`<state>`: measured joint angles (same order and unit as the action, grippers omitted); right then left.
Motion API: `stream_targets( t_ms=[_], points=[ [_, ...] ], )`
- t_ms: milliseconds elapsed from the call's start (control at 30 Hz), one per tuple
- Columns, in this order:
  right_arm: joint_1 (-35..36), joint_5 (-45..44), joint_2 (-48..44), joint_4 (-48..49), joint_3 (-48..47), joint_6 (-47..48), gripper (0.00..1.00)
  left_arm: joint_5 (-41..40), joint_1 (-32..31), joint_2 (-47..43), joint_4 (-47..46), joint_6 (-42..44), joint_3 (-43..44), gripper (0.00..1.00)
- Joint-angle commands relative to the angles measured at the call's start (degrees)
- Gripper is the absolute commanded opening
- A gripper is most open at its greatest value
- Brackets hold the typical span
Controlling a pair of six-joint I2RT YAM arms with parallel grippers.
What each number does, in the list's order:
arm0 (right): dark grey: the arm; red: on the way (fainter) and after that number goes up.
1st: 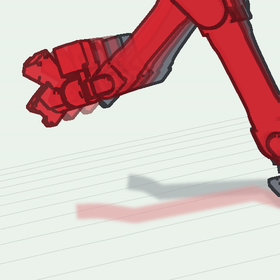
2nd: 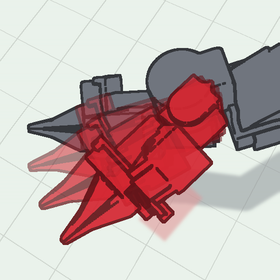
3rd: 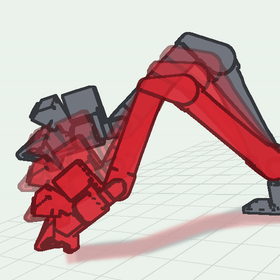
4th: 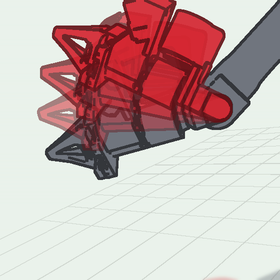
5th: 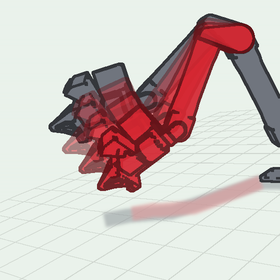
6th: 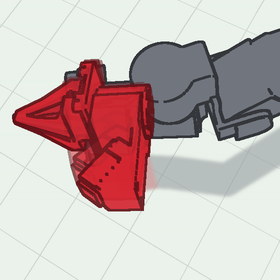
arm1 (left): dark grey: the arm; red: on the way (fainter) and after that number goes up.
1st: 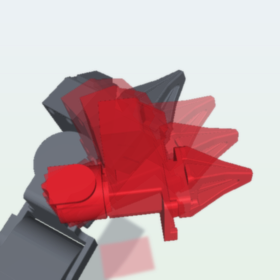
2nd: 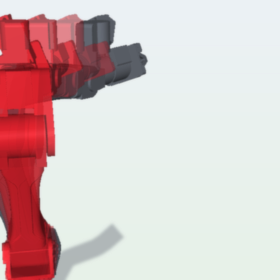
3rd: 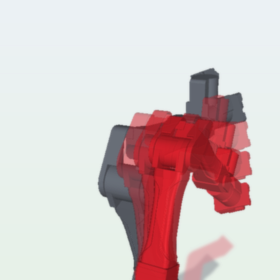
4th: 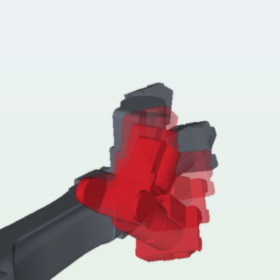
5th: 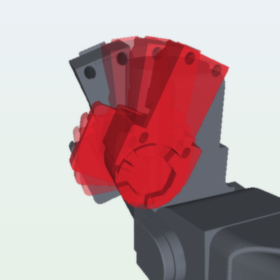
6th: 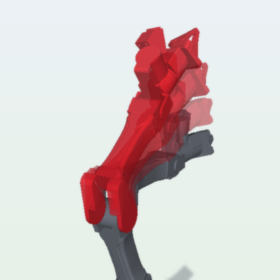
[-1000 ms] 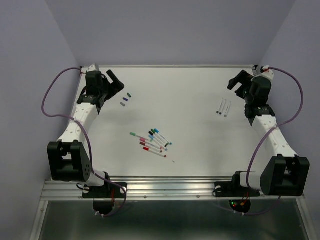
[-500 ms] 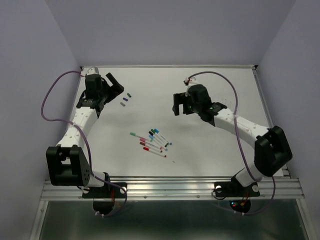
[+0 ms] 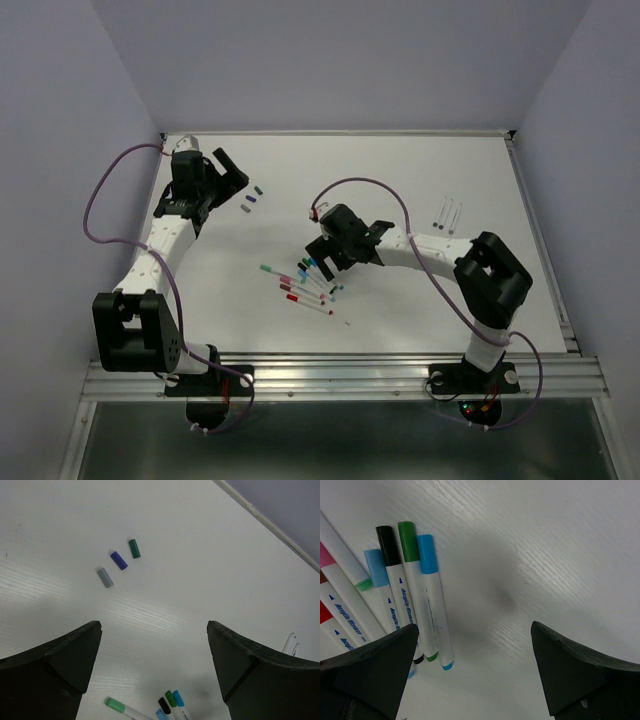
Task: Open the pen caps
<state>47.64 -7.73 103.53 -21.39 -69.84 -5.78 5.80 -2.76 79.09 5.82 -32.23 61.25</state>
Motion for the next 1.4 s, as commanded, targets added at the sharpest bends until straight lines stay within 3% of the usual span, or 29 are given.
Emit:
stream_targets(
  t_ms=[0,567,600,633,767,1000,1100,1233,1367],
  points=[
    [0.61,-0.89,1.33,-1.46,-3.02,2.97,1.00,0.70,0.22,-0.43,-1.87,1.29,0.09,0.99],
    [1.76,-1.94,5.90,-3.31,-4.34,3.85,0.98,0.79,0.22,0.19,-1.96,1.38,0.53,0.99],
    [1.76,-0.98,5.99,-3.31,-4.34,3.93,0.94,0.88,0.22,0.19,-1.96,1.47,0.45,0.99],
    [1.76,-0.37,6.16,-3.31,-4.42,4.02,0.83,0.88,0.22,0.19,-1.96,1.38,0.53,0.99],
    [1.76,2.45,6.78,-3.31,-4.25,3.32,0.63,0.96,0.22,0.19,-1.96,1.47,0.45,0.99],
    [1.76,2.36,8.53,-3.31,-4.16,2.97,0.42,0.88,0.22,0.01,-1.69,1.47,0.45,0.99],
    [1.76,2.28,8.80,-3.22,-4.07,2.71,0.41,1.05,0.22,0.10,-1.69,1.47,0.53,0.99],
    [1.76,0.96,9.06,-3.22,-4.60,2.09,0.19,1.40,0.22,0.10,-1.52,1.47,0.80,0.99],
    [1.76,0.78,7.66,-2.78,-5.04,2.18,0.10,3.86,0.04,0.28,-2.04,1.46,0.97,0.99]
  ],
)
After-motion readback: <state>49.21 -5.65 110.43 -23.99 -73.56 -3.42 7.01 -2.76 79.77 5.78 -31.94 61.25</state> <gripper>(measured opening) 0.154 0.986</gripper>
